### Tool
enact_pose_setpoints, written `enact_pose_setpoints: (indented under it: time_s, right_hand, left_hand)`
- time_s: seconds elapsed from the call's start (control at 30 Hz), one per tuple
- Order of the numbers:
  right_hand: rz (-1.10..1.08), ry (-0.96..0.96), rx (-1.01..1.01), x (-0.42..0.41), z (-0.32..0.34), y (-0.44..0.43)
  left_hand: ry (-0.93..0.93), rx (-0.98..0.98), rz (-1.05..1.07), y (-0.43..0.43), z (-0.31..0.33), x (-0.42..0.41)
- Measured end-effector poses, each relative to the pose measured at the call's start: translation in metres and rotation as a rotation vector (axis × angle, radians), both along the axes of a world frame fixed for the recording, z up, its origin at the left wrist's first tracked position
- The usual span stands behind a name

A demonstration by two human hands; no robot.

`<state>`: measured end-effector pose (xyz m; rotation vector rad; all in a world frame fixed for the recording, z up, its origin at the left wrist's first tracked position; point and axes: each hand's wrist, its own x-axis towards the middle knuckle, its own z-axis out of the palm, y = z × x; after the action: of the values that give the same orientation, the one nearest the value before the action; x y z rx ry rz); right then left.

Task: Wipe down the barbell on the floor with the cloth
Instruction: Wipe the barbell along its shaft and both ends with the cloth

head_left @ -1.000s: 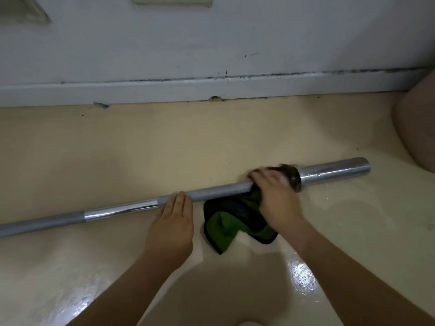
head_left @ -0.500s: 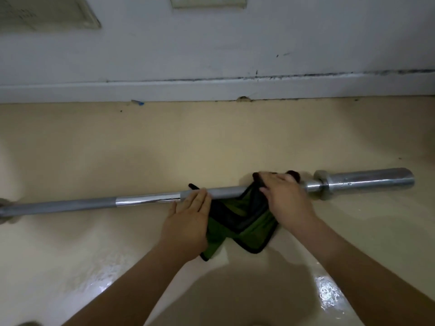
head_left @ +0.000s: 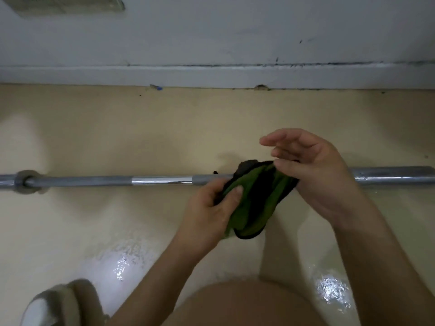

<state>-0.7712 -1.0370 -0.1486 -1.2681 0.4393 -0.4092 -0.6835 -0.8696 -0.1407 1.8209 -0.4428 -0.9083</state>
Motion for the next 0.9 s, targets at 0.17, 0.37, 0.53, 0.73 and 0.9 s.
enact_pose_setpoints:
  time_s: [0.17,0.37,0.53,0.73,0.9]
  right_hand:
    - [0.156,0.326,-0.368,-0.042,0.011,-0.027]
    - [0.286,0.341,0.095,-0.055,0.004,-0.027]
    - [-0.415,0.707,-0.705,0.021,-0.066,0.014]
    - [-0.240,0.947,-1.035,0.039,-0.114,0.071]
    - [-0.034,0.872,-0.973,0.087,-0.119,0.091]
  left_hand:
    - [-0.024,-0.026,-0.136,0.032,0.066,0.027]
    - [0.283,-0.033,-0.008,0.033,0.052,0.083]
    - [-0.235,0.174,0.054,0.000,-0.045,0.098]
    - [-0.684,0.429,-0.136,0.037,-0.103,0.094]
    - [-0.750,0.430,-0.186,0.028,-0.113,0.100]
